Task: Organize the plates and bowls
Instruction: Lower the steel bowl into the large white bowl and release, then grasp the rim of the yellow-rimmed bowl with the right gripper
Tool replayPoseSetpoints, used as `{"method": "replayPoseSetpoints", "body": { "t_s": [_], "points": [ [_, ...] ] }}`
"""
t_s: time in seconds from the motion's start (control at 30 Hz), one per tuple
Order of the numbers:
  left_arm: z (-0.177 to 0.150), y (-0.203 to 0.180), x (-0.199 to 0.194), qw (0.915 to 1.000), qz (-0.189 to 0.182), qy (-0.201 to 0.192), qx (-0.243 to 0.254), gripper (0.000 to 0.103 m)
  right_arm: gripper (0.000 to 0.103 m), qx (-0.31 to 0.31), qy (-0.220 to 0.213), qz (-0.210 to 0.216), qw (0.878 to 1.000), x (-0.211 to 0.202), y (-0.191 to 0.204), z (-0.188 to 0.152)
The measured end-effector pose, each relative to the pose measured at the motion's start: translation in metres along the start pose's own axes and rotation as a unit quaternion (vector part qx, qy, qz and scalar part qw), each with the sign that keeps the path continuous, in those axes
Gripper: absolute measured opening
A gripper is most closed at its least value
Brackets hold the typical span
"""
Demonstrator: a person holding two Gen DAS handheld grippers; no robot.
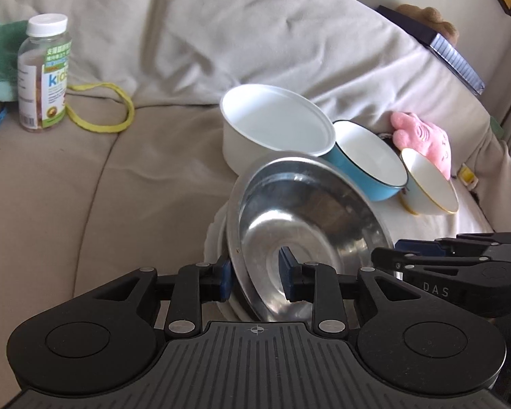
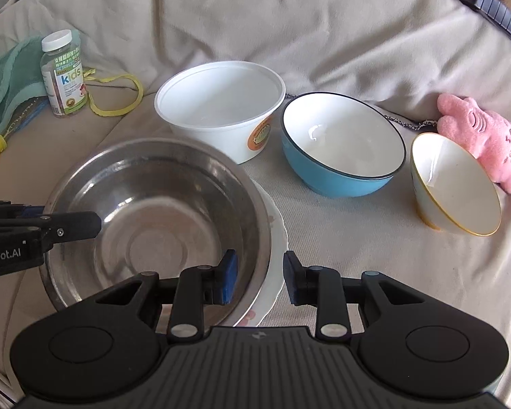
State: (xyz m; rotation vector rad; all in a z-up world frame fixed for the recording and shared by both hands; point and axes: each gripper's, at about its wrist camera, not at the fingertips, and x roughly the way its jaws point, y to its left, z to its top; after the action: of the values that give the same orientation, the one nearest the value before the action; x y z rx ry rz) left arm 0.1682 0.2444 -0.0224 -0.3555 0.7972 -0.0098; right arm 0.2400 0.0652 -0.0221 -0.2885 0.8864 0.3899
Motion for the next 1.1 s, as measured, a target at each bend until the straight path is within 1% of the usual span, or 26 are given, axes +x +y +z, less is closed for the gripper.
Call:
{"method": "replayPoseSetpoints", "body": {
  "t_s": [0.1,0.17,0.37,0.43,0.5,0.7,0.77,0.83,0.9,0.93,0.97,1.0,1.07,1.1],
  "points": [
    [0.0,-0.001,-0.003,1.0,0.006,-0.004,0.003,0.03,0.029,-0.004,-0.001,0.001,1.0,-0.002,0.002,-0.001],
    [0.0,-0.001,-0.004,1.0,0.001,-0.004,0.003,0.03,0.029,-0.008,-0.002,0.0,1.0,-0.003,0.004,-0.001],
    [-0.001,0.001,-0.006,0.9997,0.021,-0.006,0.005,0.03,0.029,-0.011,0.006,-0.003,1.0,0.001,0.008,-0.004],
    [-0.001,0.003,-0.007,0.9997,0.024,-0.008,0.002,0.03,0.03,-0.013,0.011,-0.004,1.0,0.003,0.008,-0.005],
    [0.0,0.004,-0.01,0.9995,0.029,-0.014,0.003,0.029,0.034,-0.012,0.013,-0.001,1.0,0.004,0.008,-0.007],
    [0.001,0.002,-0.018,0.9992,0.031,-0.026,0.005,0.029,0.035,-0.011,0.009,0.001,1.0,0.002,0.007,-0.009],
    [0.001,0.001,-0.019,0.999,0.031,-0.031,0.006,0.029,0.037,-0.007,0.008,0.006,1.0,0.001,0.005,-0.01],
    [0.002,0.001,-0.025,0.9985,0.025,-0.049,0.001,0.029,0.038,0.004,0.004,0.015,1.0,-0.003,0.002,-0.012],
    [0.004,-0.001,-0.036,0.9962,0.009,-0.086,-0.008,0.029,0.039,0.019,-0.016,0.03,0.999,-0.016,-0.007,-0.013],
    [0.006,-0.004,-0.043,0.9941,-0.002,-0.108,-0.012,0.029,0.043,0.028,-0.03,0.038,0.998,-0.024,-0.013,-0.013],
    [0.009,-0.007,-0.048,0.992,-0.017,-0.124,-0.017,0.029,0.052,0.038,-0.049,0.042,0.997,-0.034,-0.022,-0.013],
    [0.015,-0.012,-0.052,0.9906,-0.036,-0.13,-0.024,0.029,0.064,0.049,-0.072,0.04,0.995,-0.046,-0.034,-0.014],
    [0.026,-0.026,-0.055,0.9881,-0.08,-0.128,-0.032,0.029,0.077,0.061,-0.109,0.02,0.992,-0.065,-0.057,-0.014],
    [0.033,-0.035,-0.054,0.987,-0.099,-0.124,-0.029,0.029,0.08,0.064,-0.125,0.006,0.99,-0.075,-0.07,-0.014]
  ]
}}
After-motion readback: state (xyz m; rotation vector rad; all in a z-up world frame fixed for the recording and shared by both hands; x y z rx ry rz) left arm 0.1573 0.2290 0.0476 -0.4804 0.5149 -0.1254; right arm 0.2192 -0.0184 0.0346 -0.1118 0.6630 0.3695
